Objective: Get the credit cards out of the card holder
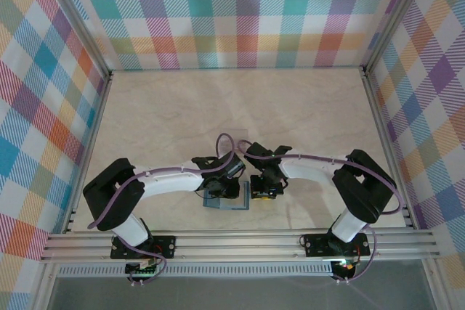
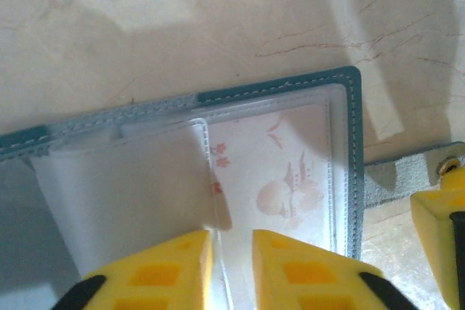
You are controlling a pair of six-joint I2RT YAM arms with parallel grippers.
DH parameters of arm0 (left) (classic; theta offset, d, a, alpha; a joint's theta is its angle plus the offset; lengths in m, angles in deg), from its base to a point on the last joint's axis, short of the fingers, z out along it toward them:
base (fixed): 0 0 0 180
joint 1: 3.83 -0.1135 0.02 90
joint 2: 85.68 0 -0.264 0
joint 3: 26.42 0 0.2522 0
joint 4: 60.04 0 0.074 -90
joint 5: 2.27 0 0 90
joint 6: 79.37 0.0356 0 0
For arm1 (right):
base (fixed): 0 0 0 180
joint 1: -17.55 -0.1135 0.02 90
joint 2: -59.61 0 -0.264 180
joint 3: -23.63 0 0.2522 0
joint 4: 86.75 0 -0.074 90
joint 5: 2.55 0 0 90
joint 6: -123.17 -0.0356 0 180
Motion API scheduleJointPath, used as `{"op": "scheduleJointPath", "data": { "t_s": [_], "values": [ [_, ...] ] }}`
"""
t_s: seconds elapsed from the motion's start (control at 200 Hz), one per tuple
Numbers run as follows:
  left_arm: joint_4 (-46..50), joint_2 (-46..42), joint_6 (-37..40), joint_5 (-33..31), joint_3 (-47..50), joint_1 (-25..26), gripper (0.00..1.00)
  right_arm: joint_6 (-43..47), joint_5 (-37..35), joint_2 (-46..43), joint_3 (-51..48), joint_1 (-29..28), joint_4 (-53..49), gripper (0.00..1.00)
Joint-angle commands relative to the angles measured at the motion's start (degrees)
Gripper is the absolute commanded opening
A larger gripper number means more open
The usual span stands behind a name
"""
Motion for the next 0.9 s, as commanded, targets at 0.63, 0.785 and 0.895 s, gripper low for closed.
{"op": "scheduleJointPath", "data": {
  "t_s": [0.63, 0.785, 0.895],
  "values": [
    [26.4, 8.0, 3.7, -20.6, -15.7, 7.7, 0.5, 1.8, -2.7, 2.1, 1.8, -0.4, -3.4, 0.29],
    [27.2, 6.3, 4.0, -21.8, -14.5, 7.6, 0.5, 1.8, -2.7, 2.2, 2.0, -0.4, -3.5, 0.29],
    [26.7, 5.4, 4.1, -20.5, -12.8, 6.9, 0.5, 1.9, -2.7, 2.1, 2.1, -0.4, -3.8, 0.29]
  ]
}}
